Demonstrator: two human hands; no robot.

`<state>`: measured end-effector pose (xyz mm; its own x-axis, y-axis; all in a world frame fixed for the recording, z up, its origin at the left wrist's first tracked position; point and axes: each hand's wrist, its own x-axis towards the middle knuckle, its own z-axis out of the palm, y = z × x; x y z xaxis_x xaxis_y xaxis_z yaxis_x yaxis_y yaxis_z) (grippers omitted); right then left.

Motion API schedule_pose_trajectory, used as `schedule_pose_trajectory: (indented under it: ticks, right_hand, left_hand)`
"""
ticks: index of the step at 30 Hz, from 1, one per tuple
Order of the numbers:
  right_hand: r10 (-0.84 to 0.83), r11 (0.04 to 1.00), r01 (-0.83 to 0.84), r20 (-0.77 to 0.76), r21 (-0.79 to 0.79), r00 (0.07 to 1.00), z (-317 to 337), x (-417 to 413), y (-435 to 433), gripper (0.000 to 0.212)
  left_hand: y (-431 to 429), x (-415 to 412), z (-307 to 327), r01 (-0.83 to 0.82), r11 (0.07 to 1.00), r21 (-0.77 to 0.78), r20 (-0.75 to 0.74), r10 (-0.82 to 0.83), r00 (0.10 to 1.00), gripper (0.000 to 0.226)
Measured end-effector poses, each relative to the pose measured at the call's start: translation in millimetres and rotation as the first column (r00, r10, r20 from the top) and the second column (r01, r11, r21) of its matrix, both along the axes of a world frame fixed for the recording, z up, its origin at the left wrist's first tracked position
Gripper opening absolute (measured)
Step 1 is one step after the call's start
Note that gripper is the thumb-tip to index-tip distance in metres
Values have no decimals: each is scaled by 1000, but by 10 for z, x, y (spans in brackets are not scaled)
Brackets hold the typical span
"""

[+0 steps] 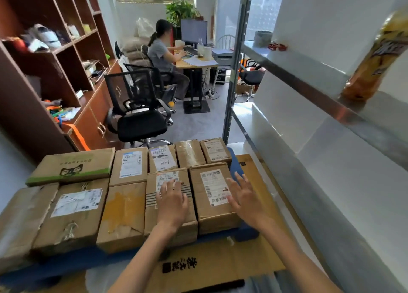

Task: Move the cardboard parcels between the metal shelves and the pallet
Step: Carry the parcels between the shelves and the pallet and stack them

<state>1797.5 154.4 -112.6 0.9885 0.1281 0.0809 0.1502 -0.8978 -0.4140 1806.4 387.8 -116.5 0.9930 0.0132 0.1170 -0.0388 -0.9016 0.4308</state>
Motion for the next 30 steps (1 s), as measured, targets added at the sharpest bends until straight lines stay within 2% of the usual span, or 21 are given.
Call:
schedule_pose_trajectory:
  ticks: [4, 8, 11, 14, 18, 21, 26, 30]
  right_hand:
    - [-177, 979, 169, 64, 115, 982, 163, -281, 101, 53]
    - [-349, 923, 322, 105, 213, 931, 294, -764, 175, 55]
    - [-476, 866, 448, 88, 222, 875, 394, -1267, 132, 54]
    - [-621, 773, 599, 55, 208, 782, 469, -1936, -33, 53]
    - [-804, 586, 780, 31, 219, 594, 555, -3128, -128, 54]
    - [-923, 383, 901, 33, 202, 384, 574, -4148, -106, 55]
    - [-997, 20, 965, 78, 260, -1, 675, -6005, 356, 53]
    - [-968, -175, 942, 122, 285, -217, 778, -7391, 1017, 52]
  left_hand:
    - [-14, 95, 248, 201, 978, -48, 85, -197, 977, 44]
    - [-215, 27, 423, 426, 900, -96, 153, -409, 899, 41]
    - [-508, -135, 457, 601, 796, -74, 163, -585, 794, 37]
    - [-899, -496, 508, 757, 645, -105, 187, -734, 652, 36]
    - [-1440, -1233, 538, 935, 340, -98, 240, -904, 354, 34]
    - [-1849, -1988, 604, 992, 79, -97, 266, -959, 103, 34]
    - [-2296, -3679, 761, 964, -259, -57, 323, -919, -227, 32]
    - [-2201, -5180, 856, 871, -489, -48, 343, -827, -446, 31]
